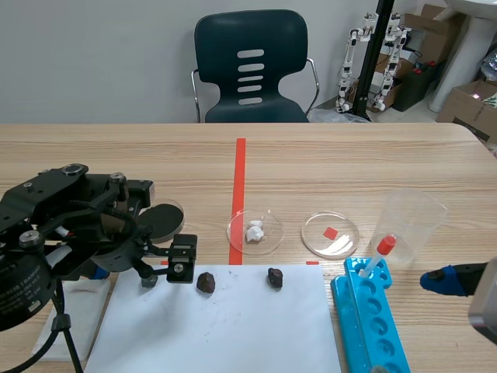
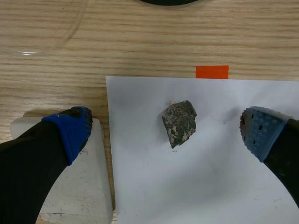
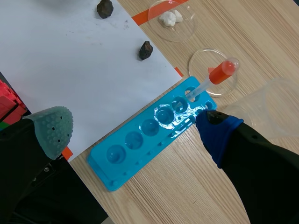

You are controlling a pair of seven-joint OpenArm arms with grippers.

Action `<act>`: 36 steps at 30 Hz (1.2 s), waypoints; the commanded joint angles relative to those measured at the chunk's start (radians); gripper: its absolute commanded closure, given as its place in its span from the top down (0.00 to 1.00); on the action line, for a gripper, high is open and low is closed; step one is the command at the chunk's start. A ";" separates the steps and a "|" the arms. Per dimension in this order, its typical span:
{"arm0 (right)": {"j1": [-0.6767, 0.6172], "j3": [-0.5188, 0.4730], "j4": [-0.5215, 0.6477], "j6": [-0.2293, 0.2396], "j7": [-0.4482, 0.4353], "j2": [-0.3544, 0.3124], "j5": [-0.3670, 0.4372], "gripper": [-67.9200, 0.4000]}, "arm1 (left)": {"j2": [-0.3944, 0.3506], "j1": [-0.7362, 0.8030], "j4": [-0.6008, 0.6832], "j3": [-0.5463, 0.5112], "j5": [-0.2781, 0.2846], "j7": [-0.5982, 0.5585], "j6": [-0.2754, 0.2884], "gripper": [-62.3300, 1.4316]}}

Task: Pick up the left mineral with the left hand

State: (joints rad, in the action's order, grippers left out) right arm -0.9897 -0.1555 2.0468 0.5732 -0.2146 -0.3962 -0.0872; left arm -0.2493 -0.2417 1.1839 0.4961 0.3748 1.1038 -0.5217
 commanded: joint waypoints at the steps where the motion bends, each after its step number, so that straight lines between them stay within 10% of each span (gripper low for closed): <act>1: 0.006 -0.002 0.016 -0.001 -0.008 -0.011 0.008 0.81 | 0.008 -0.020 0.008 -0.006 -0.002 0.003 0.010 1.00; 36: 0.006 -0.002 0.016 -0.001 -0.008 -0.011 0.008 0.81 | 0.055 -0.053 -0.071 -0.006 0.003 0.040 0.011 1.00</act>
State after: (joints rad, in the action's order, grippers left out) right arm -0.9897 -0.1555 2.0468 0.5732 -0.2146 -0.3962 -0.0872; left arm -0.1993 -0.2825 1.1076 0.4961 0.3794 1.1484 -0.5045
